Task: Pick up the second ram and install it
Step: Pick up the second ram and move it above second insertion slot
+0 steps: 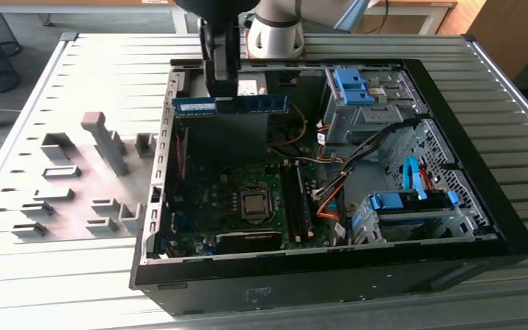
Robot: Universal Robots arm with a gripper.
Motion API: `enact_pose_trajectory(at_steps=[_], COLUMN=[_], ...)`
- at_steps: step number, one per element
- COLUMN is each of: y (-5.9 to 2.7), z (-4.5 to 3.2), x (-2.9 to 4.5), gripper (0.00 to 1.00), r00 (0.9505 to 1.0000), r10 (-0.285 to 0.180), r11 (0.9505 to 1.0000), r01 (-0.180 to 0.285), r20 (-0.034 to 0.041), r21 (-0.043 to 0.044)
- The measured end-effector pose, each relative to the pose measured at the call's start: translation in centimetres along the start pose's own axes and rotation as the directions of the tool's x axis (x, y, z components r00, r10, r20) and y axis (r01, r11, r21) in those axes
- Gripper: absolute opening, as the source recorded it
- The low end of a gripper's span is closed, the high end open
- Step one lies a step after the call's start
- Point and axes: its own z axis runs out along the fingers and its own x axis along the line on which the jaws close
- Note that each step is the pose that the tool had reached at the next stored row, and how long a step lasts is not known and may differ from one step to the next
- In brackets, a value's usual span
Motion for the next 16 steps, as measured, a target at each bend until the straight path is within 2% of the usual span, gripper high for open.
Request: enact_pose_trajectory(at_steps=[16], y=[-4.94], z=[-0.03], x=[0.02], gripper=[0.14], r00=[1.0000], r10=[0.000], r11=[1.0000], r01=[0.000], r20=[0.0000], r21=[0.0000])
